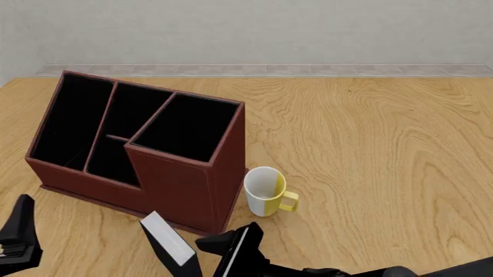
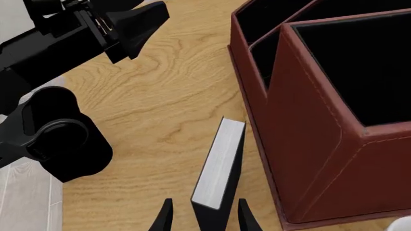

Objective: Pick up the book and place it in the right compartment of the caddy.

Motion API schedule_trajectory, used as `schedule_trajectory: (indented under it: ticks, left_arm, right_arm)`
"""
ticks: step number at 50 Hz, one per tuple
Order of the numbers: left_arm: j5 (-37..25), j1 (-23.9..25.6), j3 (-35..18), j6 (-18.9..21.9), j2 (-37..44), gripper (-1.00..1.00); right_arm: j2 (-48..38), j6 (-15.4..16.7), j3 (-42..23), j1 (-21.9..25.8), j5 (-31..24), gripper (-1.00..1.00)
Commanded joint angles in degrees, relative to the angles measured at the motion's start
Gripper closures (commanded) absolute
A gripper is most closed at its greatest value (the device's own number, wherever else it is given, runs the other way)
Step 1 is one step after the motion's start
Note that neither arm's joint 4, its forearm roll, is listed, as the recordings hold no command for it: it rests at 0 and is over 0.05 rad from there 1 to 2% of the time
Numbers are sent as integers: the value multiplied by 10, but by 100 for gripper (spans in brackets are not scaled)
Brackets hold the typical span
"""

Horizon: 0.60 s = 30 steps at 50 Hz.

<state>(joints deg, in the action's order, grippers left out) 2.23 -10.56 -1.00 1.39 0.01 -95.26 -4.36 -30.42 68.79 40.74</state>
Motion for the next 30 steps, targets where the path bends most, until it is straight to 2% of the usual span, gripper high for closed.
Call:
schedule_trajectory:
  ticks: [1, 22, 30]
  left_arm:
    - [-2, -6, -3, -3, 0, -100]
    - [4, -8, 7, -3, 0, -100]
    - [-7, -6, -5, -3, 0, -100]
  right_arm:
    - [-29, -1, -16, 3, 5, -100]
    - [-35, 6, -33, 6, -7, -100]
    - [-30, 9, -29, 2, -6, -100]
